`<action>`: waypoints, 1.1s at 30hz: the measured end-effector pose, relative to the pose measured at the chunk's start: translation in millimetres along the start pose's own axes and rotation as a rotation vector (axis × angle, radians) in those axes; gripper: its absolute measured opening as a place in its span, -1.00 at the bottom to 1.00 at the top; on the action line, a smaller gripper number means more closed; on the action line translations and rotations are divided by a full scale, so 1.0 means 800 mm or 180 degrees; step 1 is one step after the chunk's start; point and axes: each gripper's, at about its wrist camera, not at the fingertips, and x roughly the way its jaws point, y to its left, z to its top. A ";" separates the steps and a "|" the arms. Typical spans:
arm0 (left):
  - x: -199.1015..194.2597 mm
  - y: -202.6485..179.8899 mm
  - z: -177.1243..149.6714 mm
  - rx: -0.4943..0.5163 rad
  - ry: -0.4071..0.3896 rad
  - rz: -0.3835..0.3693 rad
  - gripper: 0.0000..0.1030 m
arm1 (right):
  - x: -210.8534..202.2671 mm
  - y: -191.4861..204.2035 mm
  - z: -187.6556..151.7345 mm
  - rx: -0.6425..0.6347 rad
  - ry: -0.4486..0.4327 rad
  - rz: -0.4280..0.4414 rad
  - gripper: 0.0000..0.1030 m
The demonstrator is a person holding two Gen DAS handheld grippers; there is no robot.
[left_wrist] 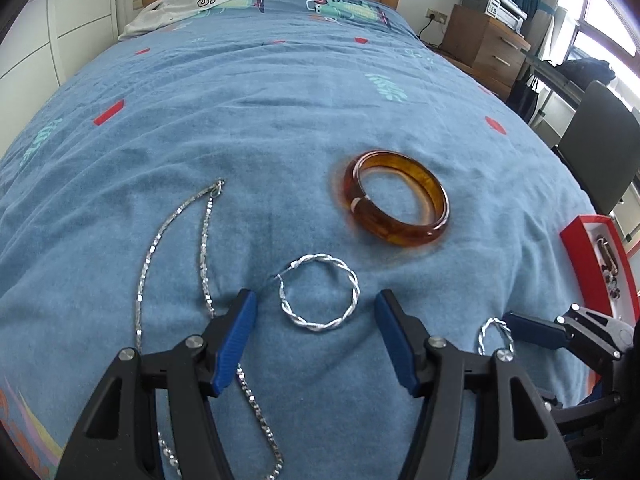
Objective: Organize jewelry
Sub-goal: 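Grasp a twisted silver hoop with the left tool while the right tool grasps the other hoop, then carry both hoops to the red box and open both tools to release them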
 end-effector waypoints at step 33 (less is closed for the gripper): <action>-0.110 -0.058 -0.022 0.0168 -0.0234 -0.0117 -0.28 | -0.131 -0.005 -0.026 0.0193 -0.0345 -0.0326 -0.24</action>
